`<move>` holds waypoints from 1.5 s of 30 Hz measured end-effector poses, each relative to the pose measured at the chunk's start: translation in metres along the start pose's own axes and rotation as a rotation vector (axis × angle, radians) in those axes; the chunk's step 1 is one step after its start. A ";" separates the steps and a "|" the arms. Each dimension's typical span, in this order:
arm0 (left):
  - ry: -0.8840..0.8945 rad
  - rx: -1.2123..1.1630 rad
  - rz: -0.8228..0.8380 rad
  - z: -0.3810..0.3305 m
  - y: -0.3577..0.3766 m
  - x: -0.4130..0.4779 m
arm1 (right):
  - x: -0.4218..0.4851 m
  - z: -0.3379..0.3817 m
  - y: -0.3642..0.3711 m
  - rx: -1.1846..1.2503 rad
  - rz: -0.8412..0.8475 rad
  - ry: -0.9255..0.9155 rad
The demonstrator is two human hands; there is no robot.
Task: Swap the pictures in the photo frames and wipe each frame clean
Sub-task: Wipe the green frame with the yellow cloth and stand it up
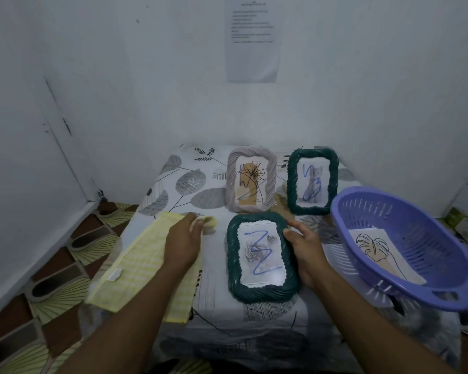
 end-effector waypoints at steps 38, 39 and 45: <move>0.666 0.178 0.332 -0.160 0.024 -0.048 | -0.060 0.058 -0.019 0.177 -0.019 -0.136; 0.631 0.212 0.315 -0.157 0.023 -0.041 | -0.060 0.055 -0.015 0.186 -0.002 -0.133; 0.681 0.259 0.398 -0.169 0.022 -0.029 | -0.061 0.057 -0.010 0.247 0.011 -0.098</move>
Point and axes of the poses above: each hand's wrist, its own x-axis towards the middle knuckle, its own y-axis out of the palm, z = x × y, the point moved 5 cm from there along x, towards the middle knuckle, and after that the axes turned 13 degrees about y, right-handed, at the moved point
